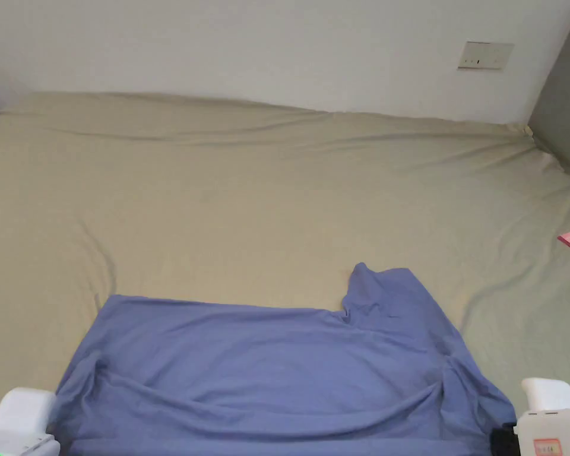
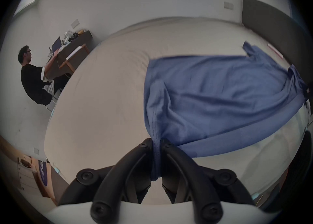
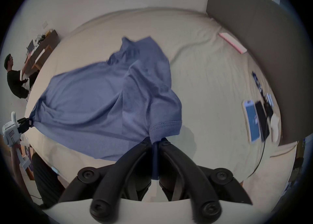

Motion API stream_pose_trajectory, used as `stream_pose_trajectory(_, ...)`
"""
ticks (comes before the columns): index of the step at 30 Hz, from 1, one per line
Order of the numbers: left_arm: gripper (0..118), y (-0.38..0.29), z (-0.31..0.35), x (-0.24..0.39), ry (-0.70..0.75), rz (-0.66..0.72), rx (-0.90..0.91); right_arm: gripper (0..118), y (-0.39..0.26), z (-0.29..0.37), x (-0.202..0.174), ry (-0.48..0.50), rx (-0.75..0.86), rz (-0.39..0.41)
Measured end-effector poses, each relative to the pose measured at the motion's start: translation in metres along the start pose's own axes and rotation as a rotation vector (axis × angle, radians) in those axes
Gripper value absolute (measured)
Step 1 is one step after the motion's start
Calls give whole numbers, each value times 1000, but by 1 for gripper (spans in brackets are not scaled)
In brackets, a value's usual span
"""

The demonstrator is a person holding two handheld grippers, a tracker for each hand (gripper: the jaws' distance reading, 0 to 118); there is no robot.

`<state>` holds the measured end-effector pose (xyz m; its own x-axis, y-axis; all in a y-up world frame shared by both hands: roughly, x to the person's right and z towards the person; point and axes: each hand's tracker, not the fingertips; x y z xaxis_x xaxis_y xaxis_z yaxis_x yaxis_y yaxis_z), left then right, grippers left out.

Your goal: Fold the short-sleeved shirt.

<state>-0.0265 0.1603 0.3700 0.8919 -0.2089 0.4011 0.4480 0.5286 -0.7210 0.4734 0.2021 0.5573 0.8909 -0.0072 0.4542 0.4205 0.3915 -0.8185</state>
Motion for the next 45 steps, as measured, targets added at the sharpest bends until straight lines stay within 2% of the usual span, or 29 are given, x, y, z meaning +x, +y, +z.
stream_pose_trajectory(6, 8, -47, -19, 2, 4, -36, -121, 8, -45, -41, -3, 9, -126, -40)
stream_pose_trajectory(9, 8, -54, -29, 3, -21, -64, -184, 8, -52, -60, -5, 4, -148, -45)
stream_pose_trajectory(13, 8, -45, -30, 6, -4, -60, -181, 12, -49, -68, -8, 6, -162, -68)
stream_pose_trajectory(14, 15, -44, -29, 5, -5, -63, -179, 18, -47, -66, -10, 4, -161, -67)
stream_pose_trajectory(15, 27, -43, -27, 4, -7, -60, -171, 33, -43, -63, -10, -11, -146, -44)
stream_pose_trajectory(16, 52, -41, -25, 4, 6, -59, -164, 69, -42, -61, -12, -38, -120, -17)
stream_pose_trajectory(17, 78, -38, -21, 2, 26, -58, -150, 94, -39, -58, -13, -87, -100, 8)
stream_pose_trajectory(18, 102, -33, -17, -2, 26, -44, -123, 107, -33, -48, -13, -95, -63, 20)
stream_pose_trajectory(19, 118, -27, -12, -7, 17, -15, -98, 108, -26, -36, -13, -88, -8, 21)
stream_pose_trajectory(23, 115, 15, 32, -22, -68, 170, 146, 108, 14, 37, -19, -69, 272, 1)
stream_pose_trajectory(27, 115, 63, 104, -25, -123, 289, 528, 108, 36, 110, -49, -70, 567, 62)
stream_pose_trajectory(31, 114, 99, 165, -7, -59, 248, 784, 108, 36, 163, -96, -134, 823, 167)
stream_pose_trajectory(32, 111, 104, 174, 0, -41, 220, 816, 108, 36, 171, -106, -140, 864, 179)
stream_pose_trajectory(35, 80, 119, 196, 29, 49, 117, 906, 103, 38, 187, -128, -113, 936, 196)
stream_pose_trajectory(36, 59, 122, 193, 37, 68, 87, 917, 94, 37, 190, -136, -104, 941, 202)
stream_pose_trajectory(37, 39, 125, 191, 42, 79, 61, 917, 78, 36, 192, -142, -95, 951, 210)
stream_pose_trajectory(38, 19, 128, 190, 50, 86, 31, 905, 54, 35, 192, -150, -95, 962, 229)
stream_pose_trajectory(39, 5, 130, 187, 56, 88, 25, 904, 21, 37, 186, -153, -106, 973, 245)
stream_pose_trajectory(40, 5, 131, 185, 61, 79, 24, 899, 8, 39, 181, -158, -144, 987, 264)
stream_pose_trajectory(41, 3, 133, 180, 63, 64, 19, 896, 8, 39, 177, -162, -127, 990, 276)
stream_pose_trajectory(42, 0, 136, 177, 66, 52, 20, 882, 2, 40, 174, -164, -113, 976, 287)
stream_pose_trajectory(45, 0, 142, 163, 68, 20, 33, 847, 2, 44, 161, -169, -86, 959, 285)
